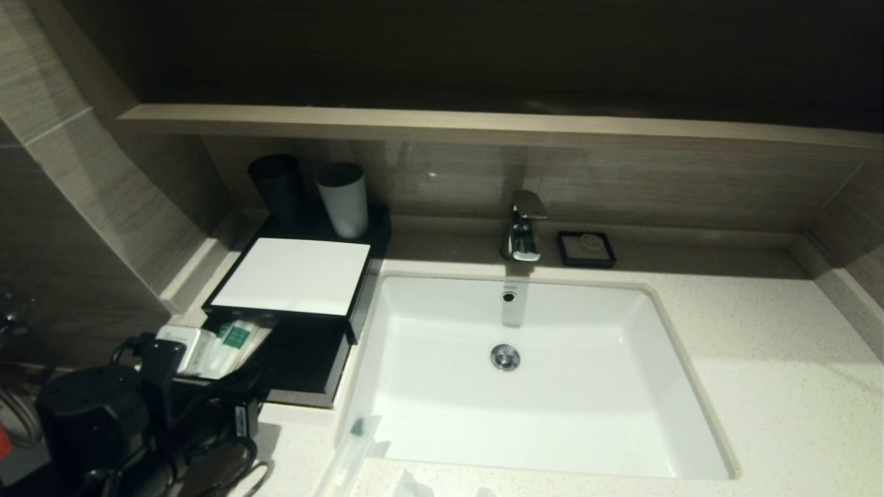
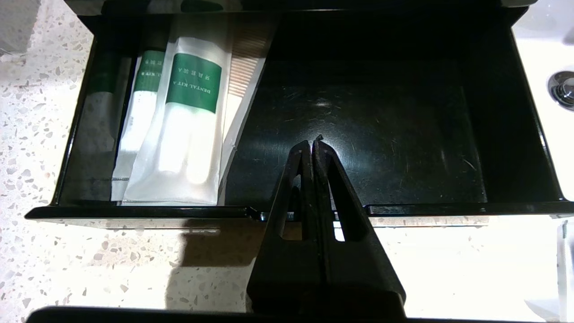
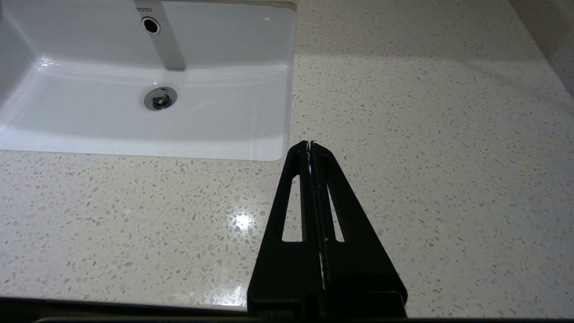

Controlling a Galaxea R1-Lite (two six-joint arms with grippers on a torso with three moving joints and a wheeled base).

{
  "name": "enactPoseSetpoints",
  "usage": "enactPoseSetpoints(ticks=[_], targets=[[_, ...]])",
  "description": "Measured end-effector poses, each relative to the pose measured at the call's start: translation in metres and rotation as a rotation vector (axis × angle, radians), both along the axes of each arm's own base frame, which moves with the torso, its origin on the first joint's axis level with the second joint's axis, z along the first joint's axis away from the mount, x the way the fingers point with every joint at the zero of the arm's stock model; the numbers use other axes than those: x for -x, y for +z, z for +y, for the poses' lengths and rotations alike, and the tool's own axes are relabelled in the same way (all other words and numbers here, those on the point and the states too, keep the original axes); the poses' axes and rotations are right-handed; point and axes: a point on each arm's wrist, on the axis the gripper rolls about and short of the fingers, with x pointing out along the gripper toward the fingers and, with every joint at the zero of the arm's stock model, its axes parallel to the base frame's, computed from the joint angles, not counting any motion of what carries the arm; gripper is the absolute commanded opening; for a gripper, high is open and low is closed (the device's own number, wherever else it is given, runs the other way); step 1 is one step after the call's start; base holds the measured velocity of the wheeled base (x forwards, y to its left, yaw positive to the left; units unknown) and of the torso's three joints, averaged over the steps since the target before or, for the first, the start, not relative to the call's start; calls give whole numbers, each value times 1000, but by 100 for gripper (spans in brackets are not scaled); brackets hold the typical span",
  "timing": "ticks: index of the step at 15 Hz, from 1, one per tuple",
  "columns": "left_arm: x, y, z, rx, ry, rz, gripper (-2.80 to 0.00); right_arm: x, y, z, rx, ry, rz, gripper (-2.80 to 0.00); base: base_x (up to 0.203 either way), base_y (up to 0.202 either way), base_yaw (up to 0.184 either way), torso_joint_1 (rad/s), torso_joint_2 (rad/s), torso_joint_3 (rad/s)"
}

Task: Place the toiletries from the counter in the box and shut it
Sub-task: Open the drawer

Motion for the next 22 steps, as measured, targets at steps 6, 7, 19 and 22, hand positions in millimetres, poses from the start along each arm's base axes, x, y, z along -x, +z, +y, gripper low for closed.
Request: enactPoseSetpoints(ticks=[6, 7, 19, 22], targets=[[0, 8, 0, 13, 3, -43, -280, 0, 0, 0, 0, 0, 0, -280, 0, 0, 0, 0, 0, 0], [0, 11, 0, 17, 5, -59, -280, 0, 0, 0, 0, -1, -1, -280, 0, 0, 0, 0, 0, 0], [9, 54, 5, 11, 18, -17, -280, 0, 0, 0, -1, -1, 0, -280, 0, 0, 0, 0, 0, 0], [3, 74, 3, -7, 19, 60, -280, 0, 0, 0, 0, -1, 0, -280, 0, 0, 0, 0, 0, 0]])
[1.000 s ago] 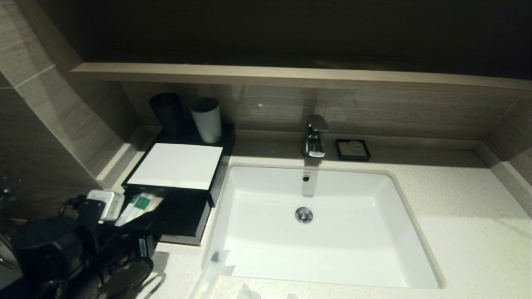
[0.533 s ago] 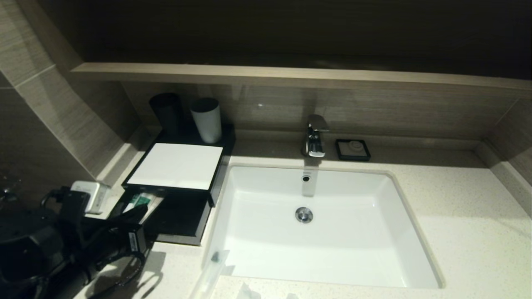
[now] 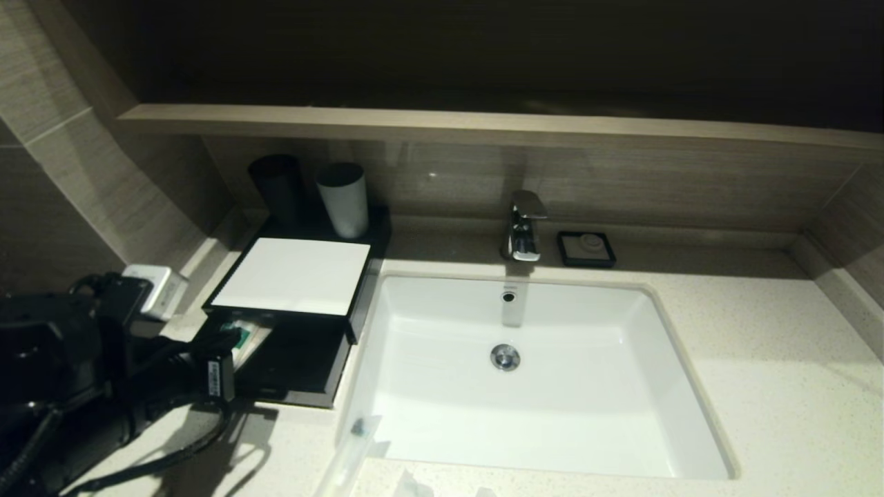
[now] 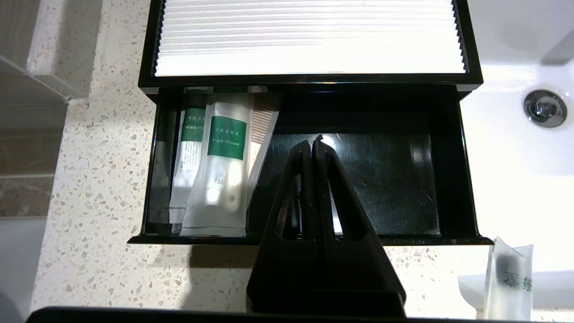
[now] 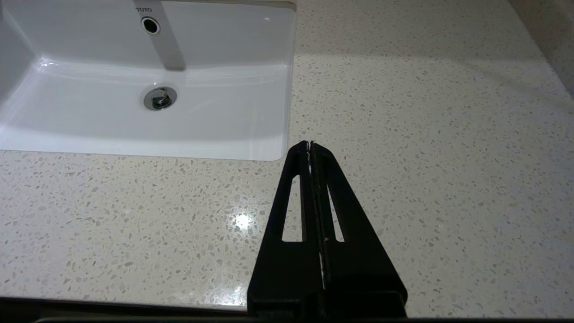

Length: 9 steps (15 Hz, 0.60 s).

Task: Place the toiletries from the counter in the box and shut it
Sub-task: Open the drawer

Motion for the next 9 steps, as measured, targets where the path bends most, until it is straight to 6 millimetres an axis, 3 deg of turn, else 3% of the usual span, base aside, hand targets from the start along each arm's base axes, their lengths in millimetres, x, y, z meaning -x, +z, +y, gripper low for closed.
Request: enactPoseSetpoints(ticks=[4, 9], targets=[[-12, 26, -4, -10, 7, 171, -280, 0, 0, 0, 0, 0, 0, -280, 0, 0, 0, 0, 0, 0], [-26, 22, -8, -56, 18, 389, -280, 0, 0, 0, 0, 0, 0, -280, 0, 0, 0, 0, 0, 0]])
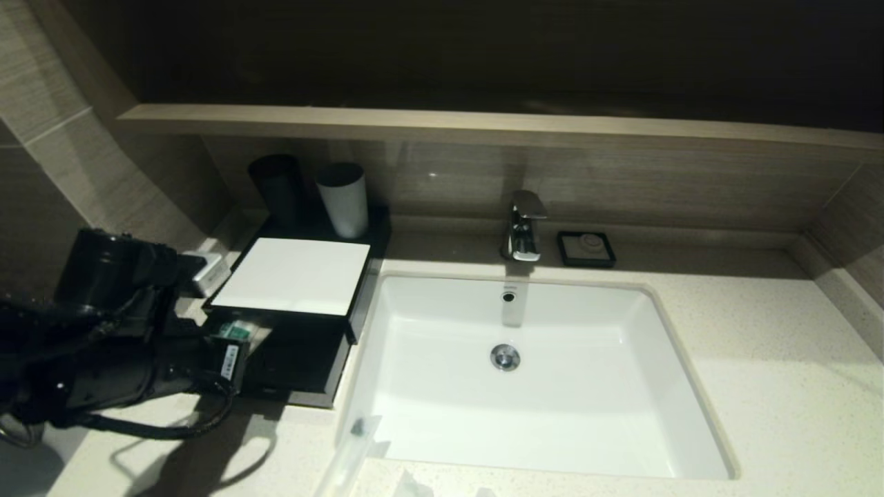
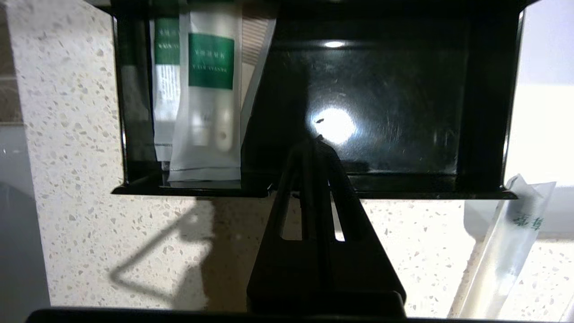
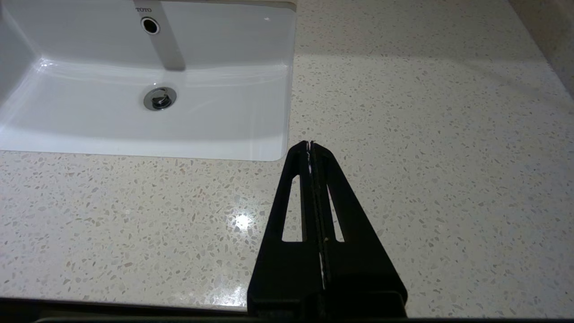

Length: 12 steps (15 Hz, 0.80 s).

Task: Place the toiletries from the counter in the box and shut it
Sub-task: Open the drawer

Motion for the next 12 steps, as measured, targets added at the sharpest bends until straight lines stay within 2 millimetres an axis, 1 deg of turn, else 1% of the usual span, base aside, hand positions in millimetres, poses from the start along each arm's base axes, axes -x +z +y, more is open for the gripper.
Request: enactPoseSetpoints(ticks=[9, 12], targets=[[-15, -19, -4, -27, -3, 89, -280, 0, 0, 0, 0, 0, 0, -280, 0, 0, 0, 0, 0, 0], [-18, -20, -5, -32, -4, 95, -280, 0, 0, 0, 0, 0, 0, -280, 0, 0, 0, 0, 0, 0]])
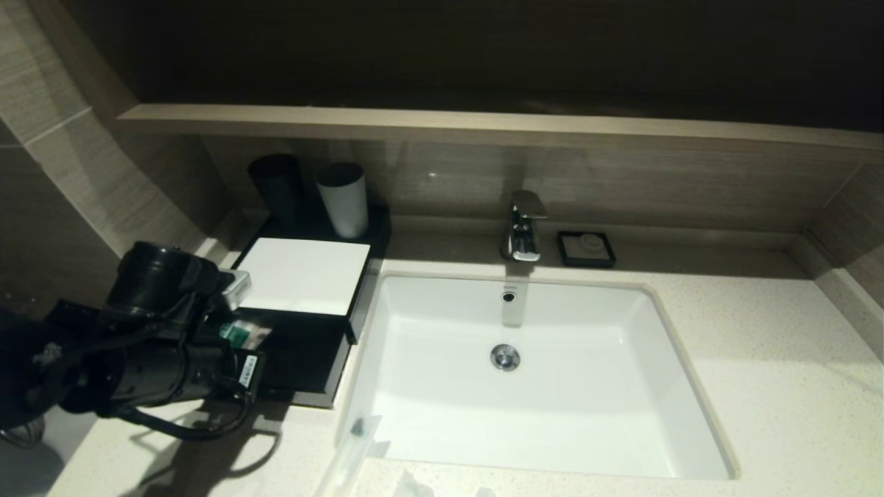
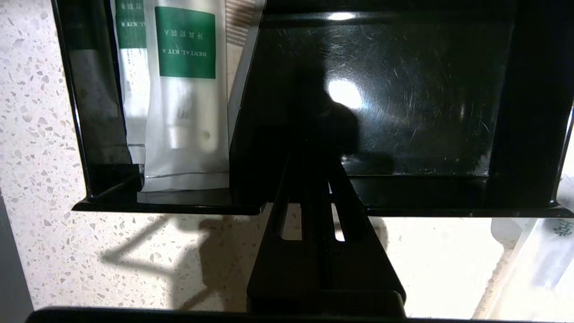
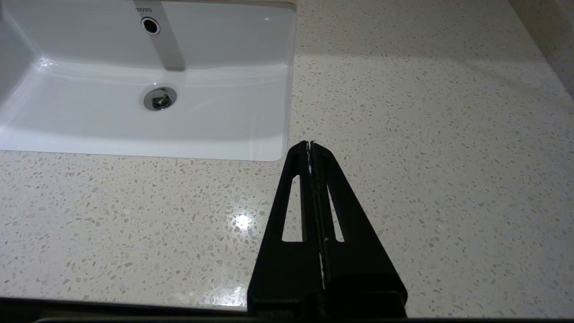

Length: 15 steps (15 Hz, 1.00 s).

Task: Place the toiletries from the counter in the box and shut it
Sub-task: Open the drawer

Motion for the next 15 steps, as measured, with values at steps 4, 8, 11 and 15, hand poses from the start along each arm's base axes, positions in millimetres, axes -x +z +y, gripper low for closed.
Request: enactPoseSetpoints(ticks=[4, 8, 11, 15], targets=[[-5, -2, -1, -4, -1, 10, -280, 0, 0, 0, 0, 0, -1, -280, 0, 0, 0, 0, 0, 0], [-5, -6, -2, -12, -3, 37, -280, 0, 0, 0, 0, 0, 0, -280, 0, 0, 0, 0, 0, 0], [-3, -8, -2, -16, -4, 54, -280, 0, 0, 0, 0, 0, 0, -280, 0, 0, 0, 0, 0, 0], [0, -11, -1, -22, -7, 76, -280, 0, 0, 0, 0, 0, 0, -280, 0, 0, 0, 0, 0, 0]])
